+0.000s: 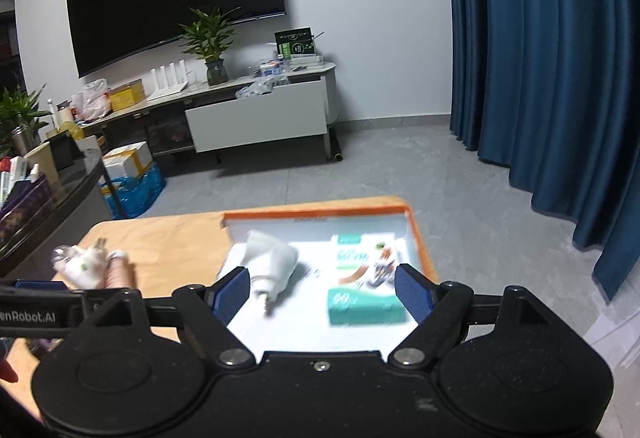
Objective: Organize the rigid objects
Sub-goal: 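Lower the adapter and bandage box into the lid and open both grippers, then withdraw both tools from the lid back toward the table items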
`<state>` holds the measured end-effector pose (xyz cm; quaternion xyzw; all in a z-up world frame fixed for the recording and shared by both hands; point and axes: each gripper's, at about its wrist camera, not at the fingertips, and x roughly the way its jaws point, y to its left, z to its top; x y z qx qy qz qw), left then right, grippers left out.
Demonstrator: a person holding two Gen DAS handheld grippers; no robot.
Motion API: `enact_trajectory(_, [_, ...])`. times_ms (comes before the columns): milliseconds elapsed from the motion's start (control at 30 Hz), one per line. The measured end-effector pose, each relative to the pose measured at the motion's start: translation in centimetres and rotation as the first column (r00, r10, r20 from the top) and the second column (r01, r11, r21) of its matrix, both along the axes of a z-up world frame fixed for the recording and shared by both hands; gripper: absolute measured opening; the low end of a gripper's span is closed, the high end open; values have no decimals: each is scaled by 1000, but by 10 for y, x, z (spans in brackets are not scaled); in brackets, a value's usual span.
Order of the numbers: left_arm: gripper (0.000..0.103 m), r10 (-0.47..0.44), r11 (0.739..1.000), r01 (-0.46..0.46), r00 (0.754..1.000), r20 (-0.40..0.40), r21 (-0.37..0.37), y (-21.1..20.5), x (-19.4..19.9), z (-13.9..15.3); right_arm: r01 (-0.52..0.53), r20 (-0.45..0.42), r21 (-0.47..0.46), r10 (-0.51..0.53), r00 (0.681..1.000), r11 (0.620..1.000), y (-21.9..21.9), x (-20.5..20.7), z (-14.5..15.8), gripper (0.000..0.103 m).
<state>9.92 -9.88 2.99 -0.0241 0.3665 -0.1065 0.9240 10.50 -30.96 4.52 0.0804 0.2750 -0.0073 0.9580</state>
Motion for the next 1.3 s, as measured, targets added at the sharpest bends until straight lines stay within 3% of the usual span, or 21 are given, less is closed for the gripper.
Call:
enact_trajectory(500, [103,89,996,-89,996,23,19,52,-43,4,-83,-13,17,83,996,996,62,-40,6,94])
enact_trajectory(1300, [103,186,982,-186,982,21,-21,121,-76,-1,-225,-36,-27,224,974,974,141,-53,3,94])
